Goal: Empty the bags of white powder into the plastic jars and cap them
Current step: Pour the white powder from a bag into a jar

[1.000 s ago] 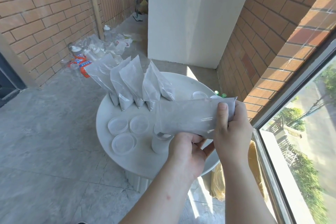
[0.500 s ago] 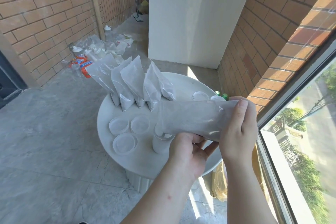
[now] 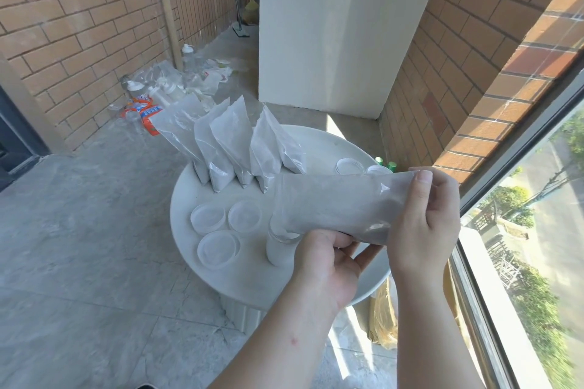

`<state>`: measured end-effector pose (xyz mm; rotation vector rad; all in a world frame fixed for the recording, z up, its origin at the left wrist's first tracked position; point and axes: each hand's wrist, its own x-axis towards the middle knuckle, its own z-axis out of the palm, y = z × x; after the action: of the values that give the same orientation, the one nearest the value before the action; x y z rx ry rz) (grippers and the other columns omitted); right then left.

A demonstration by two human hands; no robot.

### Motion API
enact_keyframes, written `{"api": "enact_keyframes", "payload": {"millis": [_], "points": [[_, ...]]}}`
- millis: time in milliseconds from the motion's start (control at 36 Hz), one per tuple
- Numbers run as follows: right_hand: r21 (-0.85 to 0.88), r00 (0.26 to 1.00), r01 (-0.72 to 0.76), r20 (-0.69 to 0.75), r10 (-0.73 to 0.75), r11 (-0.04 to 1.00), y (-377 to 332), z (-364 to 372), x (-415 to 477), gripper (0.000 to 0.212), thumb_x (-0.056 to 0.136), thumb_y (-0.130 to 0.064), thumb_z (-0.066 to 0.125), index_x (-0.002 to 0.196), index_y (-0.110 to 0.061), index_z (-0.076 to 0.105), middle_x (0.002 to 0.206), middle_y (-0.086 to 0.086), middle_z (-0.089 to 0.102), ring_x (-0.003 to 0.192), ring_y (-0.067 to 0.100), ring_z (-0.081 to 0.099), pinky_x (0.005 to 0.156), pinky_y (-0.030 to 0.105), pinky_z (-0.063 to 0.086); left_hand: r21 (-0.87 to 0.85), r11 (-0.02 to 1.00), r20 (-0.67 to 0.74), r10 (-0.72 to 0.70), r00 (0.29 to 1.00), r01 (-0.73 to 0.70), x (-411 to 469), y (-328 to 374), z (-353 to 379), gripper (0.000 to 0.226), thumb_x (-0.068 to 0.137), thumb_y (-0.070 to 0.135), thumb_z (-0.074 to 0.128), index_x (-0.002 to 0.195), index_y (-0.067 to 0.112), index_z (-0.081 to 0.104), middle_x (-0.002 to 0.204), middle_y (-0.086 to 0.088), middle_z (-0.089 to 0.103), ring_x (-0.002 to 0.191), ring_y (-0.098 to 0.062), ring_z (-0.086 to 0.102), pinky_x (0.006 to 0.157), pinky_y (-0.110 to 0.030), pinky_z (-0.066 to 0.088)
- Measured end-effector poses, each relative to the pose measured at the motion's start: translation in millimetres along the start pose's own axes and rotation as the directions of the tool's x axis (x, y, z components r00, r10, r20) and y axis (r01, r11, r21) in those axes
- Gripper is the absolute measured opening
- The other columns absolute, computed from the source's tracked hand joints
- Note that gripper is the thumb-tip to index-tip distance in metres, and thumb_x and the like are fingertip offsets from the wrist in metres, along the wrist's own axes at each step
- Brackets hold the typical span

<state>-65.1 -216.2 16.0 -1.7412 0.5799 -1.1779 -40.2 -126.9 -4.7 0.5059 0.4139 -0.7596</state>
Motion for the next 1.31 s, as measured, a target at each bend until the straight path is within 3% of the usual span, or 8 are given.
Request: {"api": "enact_keyframes", "payload": {"millis": [556, 667, 861, 1000, 1056, 1139, 1194, 1306], "points": [[-0.073, 0.994, 0.102, 0.032, -0.1, 0.992, -6, 2, 4, 0.012, 0.107, -0.026, 0.045, 0.1, -0.022, 0.054, 0.085, -0.038, 0.056, 0.079, -0.012, 0.054, 0.07, 0.004, 0.037, -0.023, 1.0, 0.005, -0.011, 1.0, 0.011, -1, 1, 1, 0.052, 0.077, -0.02, 0.028, 0.101, 0.001, 0.068, 0.089, -0.013, 0.072, 0.088, -0.029, 0.069, 0.065, -0.045, 0.06], [-0.065, 0.995, 0.097, 0.044, -0.095, 0.993, -6, 1, 3, 0.013, 0.107, -0.026, 0.045, 0.101, -0.021, 0.056, 0.085, -0.025, 0.059, 0.08, -0.013, 0.054, 0.07, 0.004, 0.038, -0.022, 1.0, 0.013, -0.01, 1.0, 0.01, -2, 1, 1, 0.052, 0.076, -0.02, 0.028, 0.098, 0.002, 0.07, 0.087, -0.013, 0.073, 0.081, -0.027, 0.071, 0.065, -0.045, 0.06], [-0.112, 0.981, 0.101, 0.176, -0.08, 0.989, -1, -10, 8, 0.02, 0.105, -0.036, 0.041, 0.104, -0.029, 0.06, 0.096, -0.021, 0.063, 0.088, -0.011, 0.055, 0.072, 0.005, 0.037, -0.02, 1.0, 0.046, 0.004, 0.999, -0.003, -5, 4, 1, 0.054, 0.075, -0.022, 0.03, 0.107, -0.002, 0.069, 0.096, -0.019, 0.073, 0.087, -0.032, 0.071, 0.07, -0.047, 0.06], [-0.195, 0.973, 0.12, 0.217, -0.077, 0.973, 8, -15, 9, 0.029, 0.101, -0.043, 0.04, 0.095, -0.026, 0.062, 0.087, -0.01, 0.064, 0.081, 0.014, 0.058, 0.07, 0.031, 0.041, -0.035, 0.999, 0.049, 0.001, 0.999, 0.001, -3, 5, -1, 0.055, 0.076, -0.021, 0.03, 0.114, -0.005, 0.066, 0.103, -0.021, 0.072, 0.094, -0.036, 0.07, 0.071, -0.047, 0.06], [-0.213, 0.973, 0.127, 0.215, -0.08, 0.969, 10, -15, 9, 0.027, 0.101, -0.043, 0.041, 0.091, -0.026, 0.061, 0.085, -0.011, 0.064, 0.08, 0.019, 0.059, 0.069, 0.033, 0.043, -0.041, 0.999, 0.049, 0.003, 0.999, -0.001, -3, 6, -1, 0.054, 0.077, -0.021, 0.03, 0.112, -0.005, 0.067, 0.103, -0.021, 0.072, 0.092, -0.035, 0.071, 0.071, -0.047, 0.06], [-0.218, 0.971, 0.155, 0.215, -0.107, 0.964, 7, -13, 8, 0.023, 0.101, -0.041, 0.043, 0.091, -0.028, 0.059, 0.085, -0.014, 0.064, 0.081, 0.009, 0.059, 0.069, 0.028, 0.043, -0.044, 0.999, 0.045, 0.003, 0.999, -0.001, -5, 5, 0, 0.052, 0.077, -0.021, 0.03, 0.111, -0.005, 0.067, 0.103, -0.021, 0.073, 0.091, -0.034, 0.072, 0.071, -0.047, 0.06], [-0.209, 0.966, 0.187, 0.216, -0.141, 0.96, 5, -11, 8, 0.021, 0.101, -0.039, 0.043, 0.091, -0.028, 0.059, 0.085, -0.015, 0.063, 0.083, 0.0, 0.057, 0.069, 0.015, 0.04, -0.045, 0.999, 0.04, 0.004, 0.999, -0.002, -6, 5, 1, 0.05, 0.078, -0.021, 0.031, 0.107, -0.004, 0.068, 0.101, -0.02, 0.073, 0.089, -0.032, 0.073, 0.069, -0.045, 0.06], [-0.2, 0.955, 0.252, 0.212, -0.21, 0.947, 1, -7, 6, 0.022, 0.103, -0.032, 0.044, 0.093, -0.022, 0.06, 0.084, -0.009, 0.062, 0.077, 0.006, 0.052, 0.069, 0.006, 0.036, -0.054, 0.999, 0.026, -0.002, 1.0, 0.003, -4, 5, 1, 0.052, 0.078, -0.02, 0.031, 0.113, -0.005, 0.067, 0.103, -0.02, 0.073, 0.088, -0.029, 0.073, 0.069, -0.044, 0.06]]}}
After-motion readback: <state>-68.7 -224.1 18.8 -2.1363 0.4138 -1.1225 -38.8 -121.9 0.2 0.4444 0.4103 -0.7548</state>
